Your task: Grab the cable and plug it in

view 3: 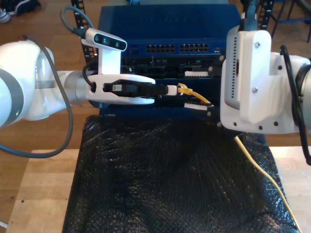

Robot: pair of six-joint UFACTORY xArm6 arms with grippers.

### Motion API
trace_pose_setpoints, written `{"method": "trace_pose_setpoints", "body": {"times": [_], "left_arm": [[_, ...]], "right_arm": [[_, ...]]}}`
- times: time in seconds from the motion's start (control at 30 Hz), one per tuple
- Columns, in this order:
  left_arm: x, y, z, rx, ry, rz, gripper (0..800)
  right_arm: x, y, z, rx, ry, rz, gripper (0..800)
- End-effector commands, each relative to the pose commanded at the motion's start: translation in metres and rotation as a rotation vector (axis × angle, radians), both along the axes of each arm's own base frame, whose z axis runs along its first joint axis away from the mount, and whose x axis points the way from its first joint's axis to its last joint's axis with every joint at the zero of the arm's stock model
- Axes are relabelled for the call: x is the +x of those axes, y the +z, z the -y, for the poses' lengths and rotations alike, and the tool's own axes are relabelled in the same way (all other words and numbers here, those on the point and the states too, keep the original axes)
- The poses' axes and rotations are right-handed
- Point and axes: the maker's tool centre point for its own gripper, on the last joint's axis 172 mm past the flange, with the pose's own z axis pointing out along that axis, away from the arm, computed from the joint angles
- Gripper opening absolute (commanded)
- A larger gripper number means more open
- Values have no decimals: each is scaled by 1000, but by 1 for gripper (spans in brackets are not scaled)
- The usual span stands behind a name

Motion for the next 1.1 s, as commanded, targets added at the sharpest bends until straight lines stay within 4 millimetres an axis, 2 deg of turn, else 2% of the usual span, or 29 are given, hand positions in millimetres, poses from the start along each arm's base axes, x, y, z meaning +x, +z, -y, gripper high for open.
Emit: {"method": "trace_pose_setpoints", "body": {"times": [0.57, 1.1], "left_arm": [[0, 0, 0, -1, -1, 0, 25], [-2, 1, 0, -6, -9, -2, 25]], "right_arm": [[0, -3, 0, 1, 0, -7, 259], [-1, -3, -1, 3, 0, -9, 245]]}}
